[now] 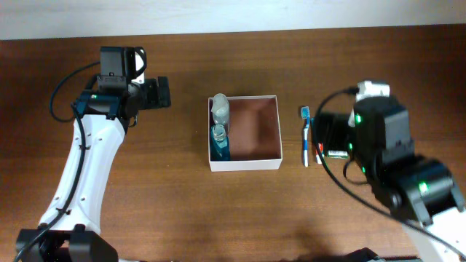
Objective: Pack container
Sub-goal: 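Move right gripper over the toothbrush and toiletries on the right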
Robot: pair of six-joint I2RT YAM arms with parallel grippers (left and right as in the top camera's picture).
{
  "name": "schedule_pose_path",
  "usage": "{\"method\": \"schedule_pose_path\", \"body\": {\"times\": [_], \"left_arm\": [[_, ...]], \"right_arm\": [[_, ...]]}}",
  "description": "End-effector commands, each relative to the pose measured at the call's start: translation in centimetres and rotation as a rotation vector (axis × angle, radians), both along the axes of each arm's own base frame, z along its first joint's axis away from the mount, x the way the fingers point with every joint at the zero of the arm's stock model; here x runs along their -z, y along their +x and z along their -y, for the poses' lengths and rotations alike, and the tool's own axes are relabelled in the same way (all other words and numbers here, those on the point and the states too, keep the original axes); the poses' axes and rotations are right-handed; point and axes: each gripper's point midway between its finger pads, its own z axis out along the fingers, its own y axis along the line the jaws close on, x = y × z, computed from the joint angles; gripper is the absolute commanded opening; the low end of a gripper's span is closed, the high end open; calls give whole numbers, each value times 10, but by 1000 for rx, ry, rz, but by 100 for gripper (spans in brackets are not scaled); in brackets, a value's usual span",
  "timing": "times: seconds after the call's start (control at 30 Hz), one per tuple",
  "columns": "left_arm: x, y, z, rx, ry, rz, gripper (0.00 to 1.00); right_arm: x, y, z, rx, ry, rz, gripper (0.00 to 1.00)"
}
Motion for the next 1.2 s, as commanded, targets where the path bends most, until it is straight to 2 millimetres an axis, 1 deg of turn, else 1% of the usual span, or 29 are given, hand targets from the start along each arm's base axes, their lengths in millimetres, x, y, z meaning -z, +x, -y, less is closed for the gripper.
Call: {"method": "schedule_pose_path", "body": {"times": [0.0,0.07,0.17,0.37,0.4,0.47,0.5,0.57,0.7,0.8,0.87,0.97,1.07,1.17], "left_arm": [[-19,0,-1,-14,-6,47,99],[-19,0,-1,-14,-6,47,99],[-19,0,-1,-14,-6,47,99],[-19,0,-1,-14,-6,47,99],[-19,0,-1,-14,-6,47,99],[-19,0,-1,-14,-6,47,99],[-19,0,-1,-14,-6,47,99],[-19,0,-1,-14,-6,47,99],[-19,0,-1,-14,-6,47,99],[-19,0,-1,-14,-6,47,99],[-19,0,-1,-14,-6,47,99],[-19,0,-1,-14,-6,47,99],[-19,0,-1,-14,-6,47,99],[-19,0,-1,-14,-6,47,100]], "right_arm": [[-5,17,1,11,-41,-9,98],[3,22,1,19,-57,-33,98],[21,21,6,35,-98,-105,98],[61,30,4,35,-146,-248,98],[69,33,3,34,-155,-272,90],[82,38,1,33,-168,-311,64],[89,41,0,32,-174,-330,57],[103,46,-1,31,-186,-367,50],[128,53,-2,32,-194,-437,49],[148,56,1,32,-145,-503,49],[159,59,5,18,-114,-541,44],[172,63,13,-31,-81,-582,41],[181,64,13,-105,-52,-615,41],[188,62,17,-106,-66,-638,37]]}}
